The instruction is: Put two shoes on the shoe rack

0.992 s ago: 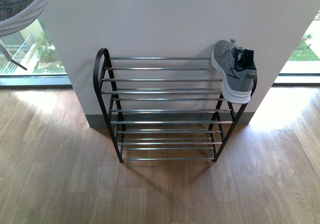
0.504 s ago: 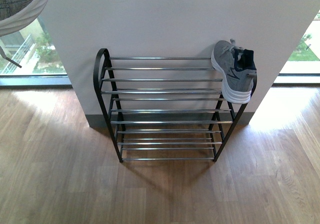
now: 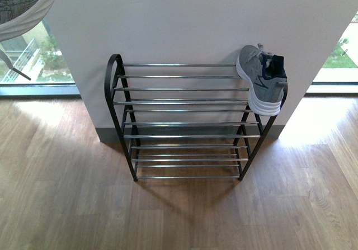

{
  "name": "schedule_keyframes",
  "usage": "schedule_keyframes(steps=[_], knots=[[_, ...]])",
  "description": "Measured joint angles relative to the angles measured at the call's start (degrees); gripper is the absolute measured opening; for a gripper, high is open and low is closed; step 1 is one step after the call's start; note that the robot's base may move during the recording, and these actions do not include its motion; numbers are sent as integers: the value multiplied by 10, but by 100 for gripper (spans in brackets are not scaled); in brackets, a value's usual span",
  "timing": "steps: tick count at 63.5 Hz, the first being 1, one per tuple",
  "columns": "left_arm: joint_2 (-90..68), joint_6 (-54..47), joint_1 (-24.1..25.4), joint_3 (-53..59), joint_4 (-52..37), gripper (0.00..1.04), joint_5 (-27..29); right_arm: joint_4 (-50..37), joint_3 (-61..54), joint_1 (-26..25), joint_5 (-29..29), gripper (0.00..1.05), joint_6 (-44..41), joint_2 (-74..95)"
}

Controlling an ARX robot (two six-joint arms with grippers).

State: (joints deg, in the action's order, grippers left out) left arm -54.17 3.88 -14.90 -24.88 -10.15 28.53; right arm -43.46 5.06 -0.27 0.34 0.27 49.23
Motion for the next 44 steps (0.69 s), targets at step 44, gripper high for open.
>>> schedule_keyframes(steps=[44], knots=[[0, 0, 0, 0, 0, 2, 0, 181, -40, 1, -3, 2, 0, -237]])
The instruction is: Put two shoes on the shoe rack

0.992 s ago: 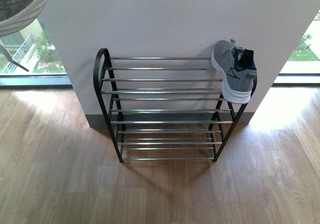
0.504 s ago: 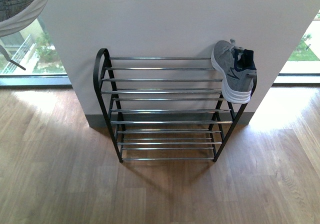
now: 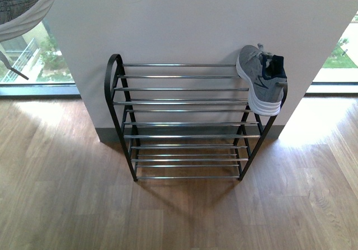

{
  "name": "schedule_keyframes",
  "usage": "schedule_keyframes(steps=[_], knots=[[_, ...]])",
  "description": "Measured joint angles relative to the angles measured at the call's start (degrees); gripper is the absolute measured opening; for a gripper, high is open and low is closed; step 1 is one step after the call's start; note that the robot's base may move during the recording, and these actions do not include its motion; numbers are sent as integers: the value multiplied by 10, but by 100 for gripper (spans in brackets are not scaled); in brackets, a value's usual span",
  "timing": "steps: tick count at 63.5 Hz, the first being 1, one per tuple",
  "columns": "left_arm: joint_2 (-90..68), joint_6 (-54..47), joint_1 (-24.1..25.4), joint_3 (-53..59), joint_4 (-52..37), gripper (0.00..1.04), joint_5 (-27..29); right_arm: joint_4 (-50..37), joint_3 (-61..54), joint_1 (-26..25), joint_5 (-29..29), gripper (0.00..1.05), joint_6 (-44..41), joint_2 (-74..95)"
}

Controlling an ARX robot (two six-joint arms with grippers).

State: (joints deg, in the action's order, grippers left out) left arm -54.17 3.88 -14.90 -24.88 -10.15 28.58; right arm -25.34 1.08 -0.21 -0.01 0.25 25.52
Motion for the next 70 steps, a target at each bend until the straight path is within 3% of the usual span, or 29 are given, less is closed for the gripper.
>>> schedule_keyframes(steps=[51, 59, 70], knots=[[0, 0, 0, 0, 0, 2, 0, 151, 0, 0, 0, 2, 0, -154], [0, 0, 0, 0, 0, 2, 0, 247, 0, 0, 0, 2, 0, -238], [0, 0, 0, 0, 0, 2, -1, 252, 0, 0, 0, 2, 0, -250]])
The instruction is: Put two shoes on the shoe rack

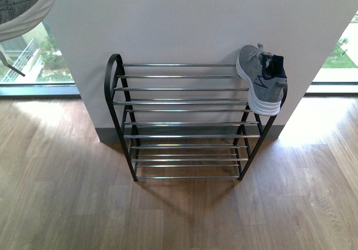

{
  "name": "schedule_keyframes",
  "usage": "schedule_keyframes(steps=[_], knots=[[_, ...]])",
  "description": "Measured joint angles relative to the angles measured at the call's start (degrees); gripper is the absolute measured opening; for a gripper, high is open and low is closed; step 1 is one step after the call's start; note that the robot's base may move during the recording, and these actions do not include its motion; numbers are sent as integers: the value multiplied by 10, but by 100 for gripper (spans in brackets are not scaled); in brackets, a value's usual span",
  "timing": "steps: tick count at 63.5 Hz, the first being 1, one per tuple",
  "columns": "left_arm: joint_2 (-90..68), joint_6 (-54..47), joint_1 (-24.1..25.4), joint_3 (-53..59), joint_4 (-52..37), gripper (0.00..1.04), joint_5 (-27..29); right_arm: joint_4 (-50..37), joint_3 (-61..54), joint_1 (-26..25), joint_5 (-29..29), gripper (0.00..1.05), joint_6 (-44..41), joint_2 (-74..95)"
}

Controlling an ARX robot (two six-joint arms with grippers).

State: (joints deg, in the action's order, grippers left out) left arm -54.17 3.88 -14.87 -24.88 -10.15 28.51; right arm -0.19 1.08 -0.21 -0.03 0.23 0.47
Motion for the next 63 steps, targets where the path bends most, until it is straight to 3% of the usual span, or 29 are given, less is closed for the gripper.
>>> schedule_keyframes(steps=[14, 28, 32, 35, 48, 63], knots=[[0, 0, 0, 0, 0, 2, 1, 0, 0, 0, 0, 3, -1, -1], [0, 1, 0, 0, 2, 2, 0, 0, 0, 0, 0, 40, -1, -1], [-8, 5, 1, -18, 55, 2, -10, 0, 0, 0, 0, 48, -1, -1], [-28, 4, 5, -39, 89, 2, -23, 0, 0, 0, 0, 57, -1, -1], [-214, -5, 16, -176, 77, 2, -97, 0, 0, 0, 0, 95, -1, -2], [-488, 91, -22, -415, 93, 2, -121, 0, 0, 0, 0, 95, -1, -2]])
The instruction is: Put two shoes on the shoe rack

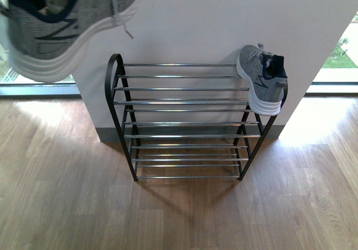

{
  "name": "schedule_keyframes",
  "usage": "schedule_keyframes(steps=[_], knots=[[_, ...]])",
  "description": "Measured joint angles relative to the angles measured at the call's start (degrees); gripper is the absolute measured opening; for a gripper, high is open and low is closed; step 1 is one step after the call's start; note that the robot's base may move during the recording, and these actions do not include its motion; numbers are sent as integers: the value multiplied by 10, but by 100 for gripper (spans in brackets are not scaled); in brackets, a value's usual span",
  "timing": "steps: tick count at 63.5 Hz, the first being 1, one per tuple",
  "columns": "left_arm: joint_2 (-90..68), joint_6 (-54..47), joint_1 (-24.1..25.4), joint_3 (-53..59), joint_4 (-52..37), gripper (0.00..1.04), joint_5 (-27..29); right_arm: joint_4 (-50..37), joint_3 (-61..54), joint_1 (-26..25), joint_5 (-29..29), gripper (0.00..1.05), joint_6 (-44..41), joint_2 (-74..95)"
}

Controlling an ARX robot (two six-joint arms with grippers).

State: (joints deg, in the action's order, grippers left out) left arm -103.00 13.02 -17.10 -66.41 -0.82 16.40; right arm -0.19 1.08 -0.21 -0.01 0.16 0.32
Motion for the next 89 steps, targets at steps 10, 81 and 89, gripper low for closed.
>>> schedule_keyframes(steps=[10, 81, 89], knots=[[-150, 111, -38, -140, 30, 2, -30, 0, 0, 0, 0, 95, 0, 0], [-754, 391, -125, -976, 347, 2, -110, 0, 0, 0, 0, 95, 0, 0], [-754, 386, -125, -985, 339, 2, -118, 0, 0, 0, 0, 95, 0, 0]])
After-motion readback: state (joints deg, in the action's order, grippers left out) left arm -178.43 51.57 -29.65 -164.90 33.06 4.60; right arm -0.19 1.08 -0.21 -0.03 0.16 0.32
